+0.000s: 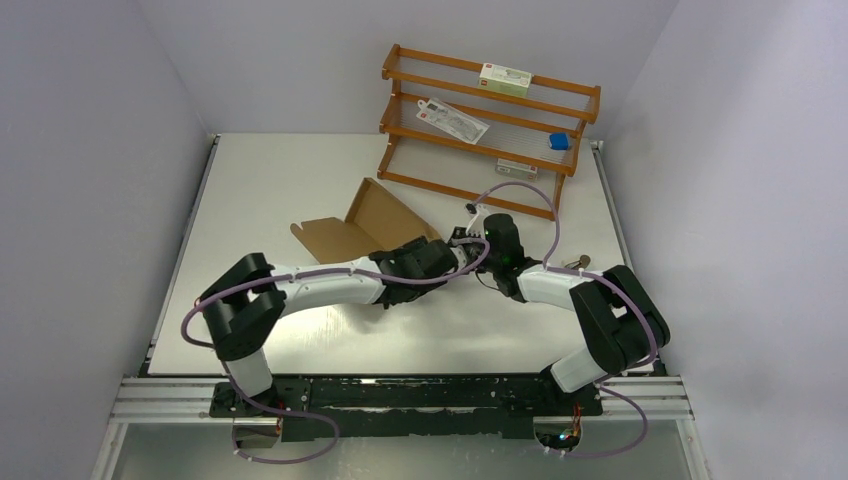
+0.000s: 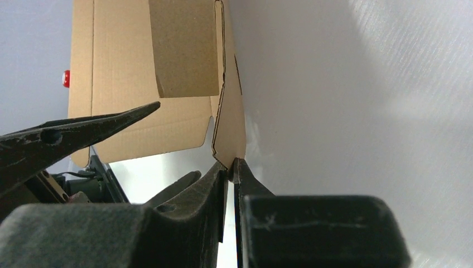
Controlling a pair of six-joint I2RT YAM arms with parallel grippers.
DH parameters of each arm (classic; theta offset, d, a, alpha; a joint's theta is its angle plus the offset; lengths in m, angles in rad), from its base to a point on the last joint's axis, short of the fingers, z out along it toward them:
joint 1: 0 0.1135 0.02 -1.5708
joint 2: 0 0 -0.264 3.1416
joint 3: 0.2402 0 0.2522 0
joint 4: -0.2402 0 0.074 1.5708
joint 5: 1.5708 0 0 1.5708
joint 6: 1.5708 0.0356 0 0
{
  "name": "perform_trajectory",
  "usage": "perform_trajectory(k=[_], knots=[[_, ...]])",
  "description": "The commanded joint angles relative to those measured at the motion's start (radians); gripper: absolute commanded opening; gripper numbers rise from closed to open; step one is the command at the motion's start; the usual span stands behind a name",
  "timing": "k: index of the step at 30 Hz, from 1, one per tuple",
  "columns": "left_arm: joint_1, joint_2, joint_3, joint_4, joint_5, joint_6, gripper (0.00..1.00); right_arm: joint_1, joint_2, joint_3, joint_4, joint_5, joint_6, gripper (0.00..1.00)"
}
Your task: Fold the paper box
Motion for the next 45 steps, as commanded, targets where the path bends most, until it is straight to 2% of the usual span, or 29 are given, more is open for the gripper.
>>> perform_trajectory(k=[1, 10, 24, 33, 45], knots=[[0.026, -0.112, -0.075, 0.049, 0.09, -0.019, 0.69, -0.01, -0.005, 0.008, 0.022, -0.033, 0.008, 0.13], [0.026, -0.126, -0.094, 0.048, 0.149, 0.032, 0.68, -0.023, -0.003, 0.017, 0.015, -0.084, 0.017, 0.13], [0.012, -0.066, -0.113, 0.076, 0.105, 0.098, 0.62, -0.044, -0.013, 0.022, -0.002, -0.151, 0.041, 0.13], [0.008, -0.018, -0.101, 0.111, 0.106, 0.102, 0.62, -0.045, -0.016, 0.023, -0.004, -0.164, 0.046, 0.13], [0.01, -0.156, -0.214, 0.18, 0.106, 0.102, 0.62, -0.077, 0.011, 0.002, 0.075, -0.246, 0.109, 0.13]])
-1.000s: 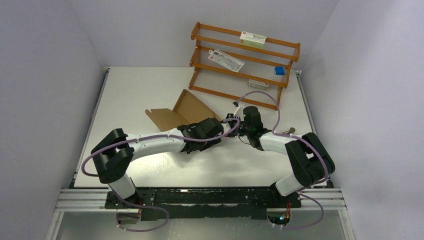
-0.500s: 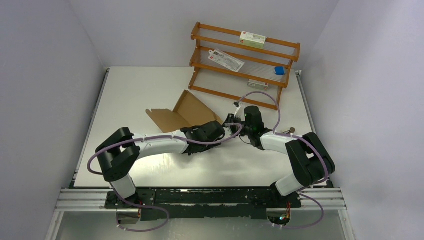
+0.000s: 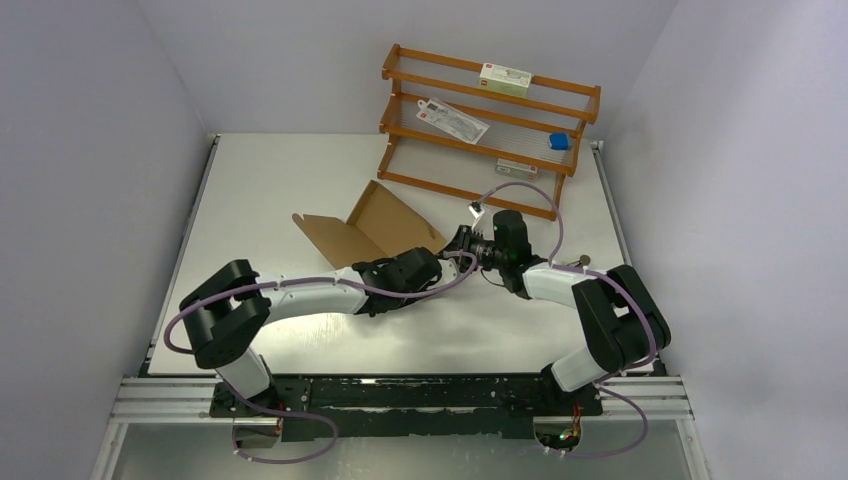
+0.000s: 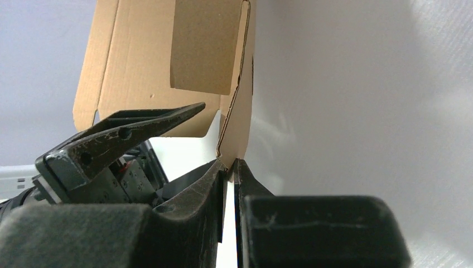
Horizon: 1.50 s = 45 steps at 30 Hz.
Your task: Fold the paper box
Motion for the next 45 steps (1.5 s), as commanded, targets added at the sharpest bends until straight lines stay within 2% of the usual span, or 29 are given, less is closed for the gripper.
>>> perform_trajectory(k=[1, 23, 34, 45], knots=[[-0.003, -0.053, -0.018, 0.032, -0.013, 0.013, 0.62, -0.014, 0.01, 0.002, 0.061, -0.059, 0.038, 0.13], [0.004, 0.048, 0.06, 0.075, -0.013, 0.013, 0.62, -0.016, 0.012, 0.002, 0.061, -0.066, 0.031, 0.13], [0.1, -0.002, 0.082, 0.01, -0.013, 0.013, 0.62, -0.016, 0.019, 0.002, 0.051, -0.059, 0.016, 0.11], [0.166, -0.053, 0.076, 0.039, -0.013, 0.013, 0.62, -0.015, 0.025, 0.006, 0.054, -0.073, 0.014, 0.09]])
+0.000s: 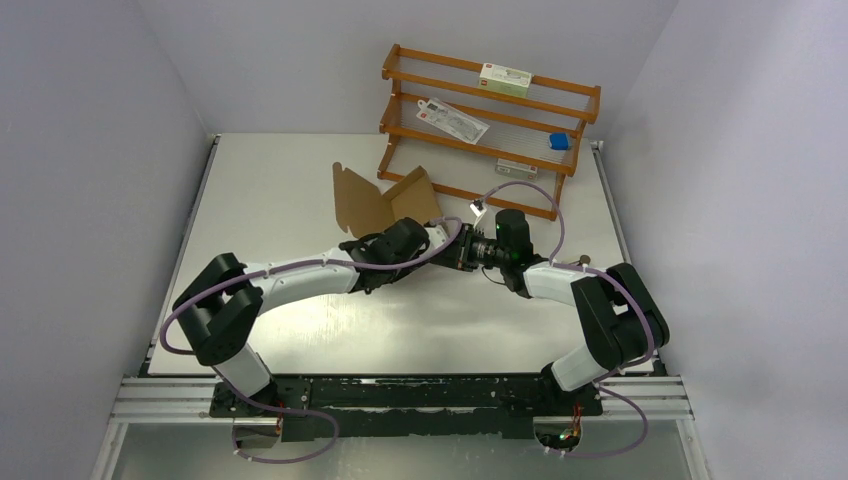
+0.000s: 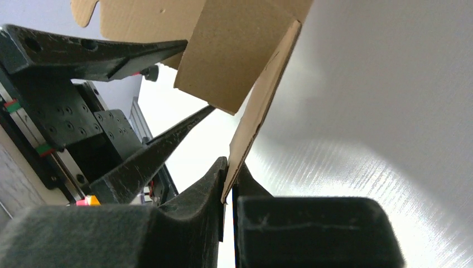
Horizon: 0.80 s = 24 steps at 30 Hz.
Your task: Fold the paper box
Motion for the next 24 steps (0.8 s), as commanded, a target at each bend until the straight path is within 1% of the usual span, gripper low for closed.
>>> perform_trajectory(k=[1, 7, 12, 17, 21, 24], knots=[[0.029, -0.041, 0.029, 0.018, -0.016, 0.003, 0.62, 0.005, 0.012, 0.005, 0.011, -0.034, -0.007, 0.09], [0.05, -0.053, 0.068, -0.012, -0.016, 0.003, 0.62, 0.005, 0.013, 0.006, 0.012, -0.039, -0.005, 0.08], [0.048, -0.07, 0.052, -0.024, -0.016, 0.003, 0.62, 0.005, 0.016, 0.008, 0.008, -0.042, -0.008, 0.08], [0.002, -0.098, 0.026, -0.058, -0.016, 0.003, 0.62, 0.006, 0.026, 0.012, 0.013, -0.057, -0.005, 0.08], [-0.035, -0.067, 0.091, -0.169, -0.016, 0.003, 0.62, 0.005, 0.042, 0.016, 0.023, -0.085, 0.0, 0.08], [-0.073, -0.016, 0.157, -0.271, -0.016, 0.003, 0.62, 0.005, 0.05, 0.025, 0.017, -0.109, -0.004, 0.08]])
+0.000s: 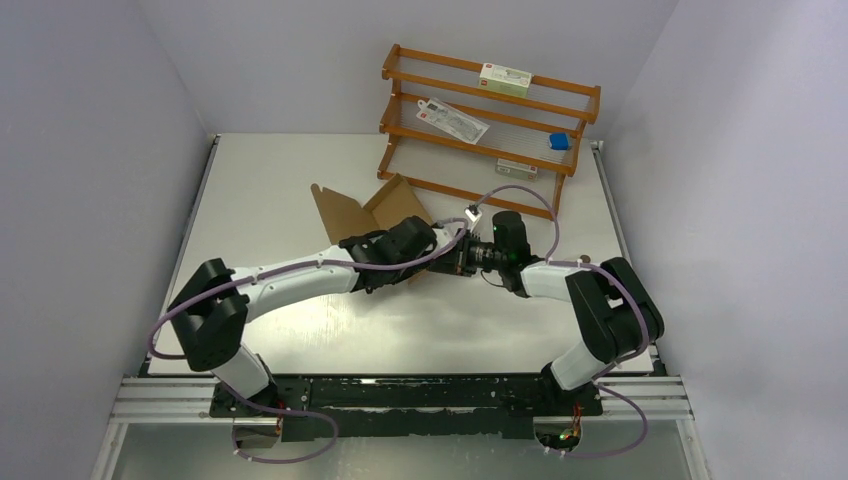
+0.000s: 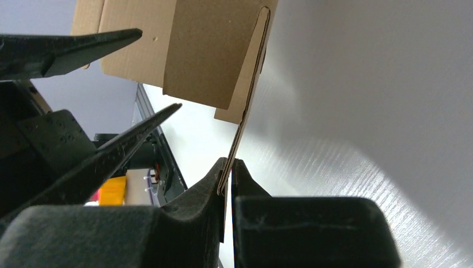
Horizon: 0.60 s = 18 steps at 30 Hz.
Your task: Fold the paper box
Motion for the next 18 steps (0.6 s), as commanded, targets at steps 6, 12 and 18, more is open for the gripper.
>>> perform_trajectory(k=[6, 12, 18], knots=[[-0.056, 0.082, 0.183, -0.242, -0.009, 0.002, 0.62, 0.002, 0.039, 0.055, -0.02, -0.069, -0.035, 0.09], [-0.002, 0.11, 0.244, -0.321, -0.009, 0.002, 0.62, 0.003, 0.062, 0.106, -0.106, -0.056, -0.095, 0.1], [0.121, 0.056, 0.266, -0.311, -0.009, 0.002, 0.62, 0.002, 0.062, 0.137, -0.18, -0.019, -0.142, 0.11]])
